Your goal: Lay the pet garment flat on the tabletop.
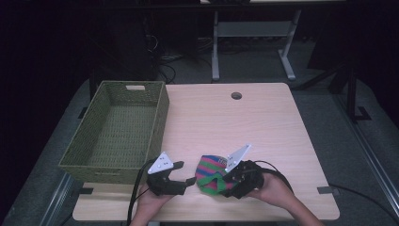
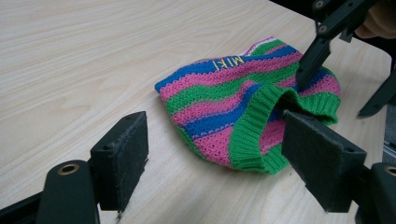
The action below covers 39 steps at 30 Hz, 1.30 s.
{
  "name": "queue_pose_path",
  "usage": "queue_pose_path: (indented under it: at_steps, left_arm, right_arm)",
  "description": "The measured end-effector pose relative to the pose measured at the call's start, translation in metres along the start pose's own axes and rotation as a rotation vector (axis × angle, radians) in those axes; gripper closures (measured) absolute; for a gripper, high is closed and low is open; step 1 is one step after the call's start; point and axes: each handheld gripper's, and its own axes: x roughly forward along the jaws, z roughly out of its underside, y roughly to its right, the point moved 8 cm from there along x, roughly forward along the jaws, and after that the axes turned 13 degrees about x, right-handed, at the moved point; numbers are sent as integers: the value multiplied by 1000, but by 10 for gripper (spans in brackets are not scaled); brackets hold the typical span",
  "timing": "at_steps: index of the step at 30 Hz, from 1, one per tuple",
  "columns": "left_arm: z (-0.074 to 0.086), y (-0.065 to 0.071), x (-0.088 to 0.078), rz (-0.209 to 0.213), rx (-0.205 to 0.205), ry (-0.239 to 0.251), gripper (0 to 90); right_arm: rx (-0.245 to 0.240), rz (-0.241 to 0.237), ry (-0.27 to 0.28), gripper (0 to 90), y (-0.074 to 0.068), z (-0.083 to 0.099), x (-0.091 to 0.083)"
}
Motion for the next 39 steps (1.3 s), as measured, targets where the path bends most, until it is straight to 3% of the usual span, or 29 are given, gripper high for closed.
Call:
queue_pose_path:
  at_steps: [5, 7, 10, 17, 27, 39]
  left_arm:
    - [0, 0, -1, 3, 1, 1, 226]
    - [0, 1, -1, 6, 3, 1, 226]
    - [0, 1, -1, 7, 4, -1, 226]
    - [-1, 2, -1, 18, 1, 9, 225]
    - [-4, 7, 3, 44, 13, 13, 225]
    - [-14, 13, 10, 90, 46, 28, 226]
  right_arm:
    - [-22, 60, -20, 552, 6, -2, 11]
    - [-6, 70, -25, 703, 9, -2, 15]
    - [-11, 85, -4, 802, 12, -4, 13]
    - [22, 76, 78, 818, 14, -10, -4]
    - [87, 48, 198, 819, 17, -17, -42]
    - [97, 14, 284, 818, 18, -26, -70]
